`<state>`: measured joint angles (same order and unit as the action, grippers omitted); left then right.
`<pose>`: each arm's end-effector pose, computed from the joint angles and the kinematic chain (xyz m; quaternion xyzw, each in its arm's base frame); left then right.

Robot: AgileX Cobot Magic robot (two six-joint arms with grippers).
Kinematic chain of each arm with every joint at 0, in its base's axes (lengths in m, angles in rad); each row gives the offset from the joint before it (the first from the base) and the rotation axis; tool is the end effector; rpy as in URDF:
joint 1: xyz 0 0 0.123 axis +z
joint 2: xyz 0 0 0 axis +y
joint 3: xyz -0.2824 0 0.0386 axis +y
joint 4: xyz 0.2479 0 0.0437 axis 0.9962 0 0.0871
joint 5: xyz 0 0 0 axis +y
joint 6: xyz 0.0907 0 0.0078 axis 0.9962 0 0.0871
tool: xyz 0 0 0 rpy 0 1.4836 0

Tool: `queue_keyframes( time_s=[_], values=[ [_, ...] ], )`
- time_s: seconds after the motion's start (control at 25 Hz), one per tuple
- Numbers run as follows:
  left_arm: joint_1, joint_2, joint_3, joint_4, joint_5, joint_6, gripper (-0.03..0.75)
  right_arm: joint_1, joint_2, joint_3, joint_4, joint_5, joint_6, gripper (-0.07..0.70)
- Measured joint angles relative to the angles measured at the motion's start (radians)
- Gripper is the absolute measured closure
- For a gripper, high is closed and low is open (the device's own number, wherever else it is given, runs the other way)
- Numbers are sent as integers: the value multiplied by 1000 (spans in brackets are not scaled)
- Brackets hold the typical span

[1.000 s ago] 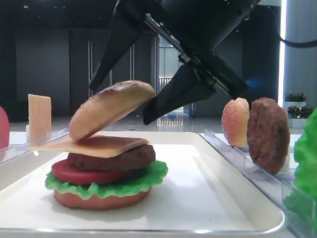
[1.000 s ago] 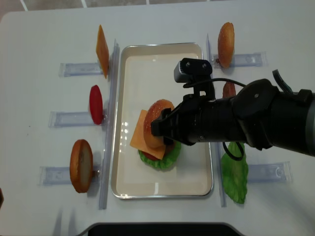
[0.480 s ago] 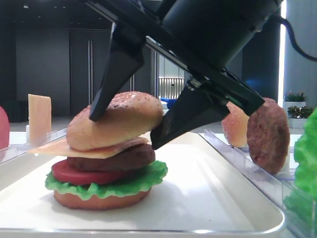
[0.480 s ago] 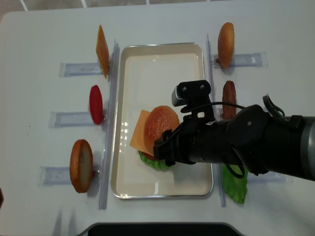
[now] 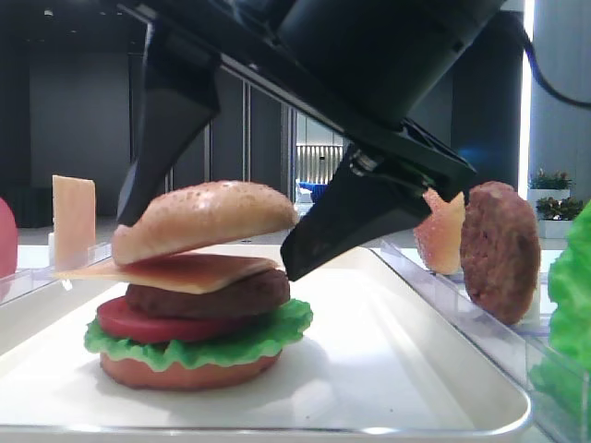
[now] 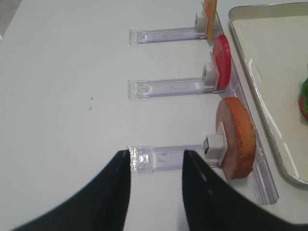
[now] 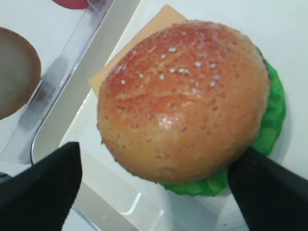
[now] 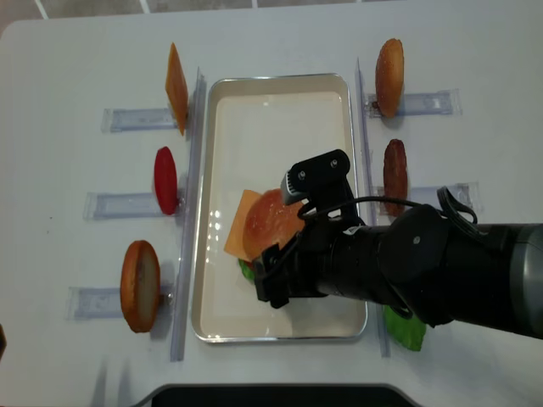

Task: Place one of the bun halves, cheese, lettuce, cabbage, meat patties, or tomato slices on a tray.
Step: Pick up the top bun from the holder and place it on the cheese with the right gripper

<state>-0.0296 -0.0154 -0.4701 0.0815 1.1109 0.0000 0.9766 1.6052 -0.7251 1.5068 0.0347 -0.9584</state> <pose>-0.0059 0.0068 0.2650 0.0106 0.8689 0.0334 0.4938 0.1673 0.2534 0.1757 -0.2031 0.9031 0.2728 0.2624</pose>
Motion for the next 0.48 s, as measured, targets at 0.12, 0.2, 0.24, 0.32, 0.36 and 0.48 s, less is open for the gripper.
queue_keyframes(
  time_s=[0.12, 0.2, 0.24, 0.32, 0.36, 0.48],
  values=[
    [0, 0, 0, 0, 0, 0, 433, 0, 0, 0, 0, -1, -37, 45],
    [0, 0, 0, 0, 0, 0, 433, 0, 0, 0, 0, -1, -68, 43],
    [0, 0, 0, 0, 0, 0, 433, 0, 0, 0, 0, 0, -78, 43],
    [0, 0, 0, 0, 0, 0, 433, 0, 0, 0, 0, 1, -88, 43],
    [0, 0, 0, 0, 0, 0, 433, 0, 0, 0, 0, 1, -90, 43],
    [0, 0, 0, 0, 0, 0, 433, 0, 0, 0, 0, 0, -110, 43]
  ],
)
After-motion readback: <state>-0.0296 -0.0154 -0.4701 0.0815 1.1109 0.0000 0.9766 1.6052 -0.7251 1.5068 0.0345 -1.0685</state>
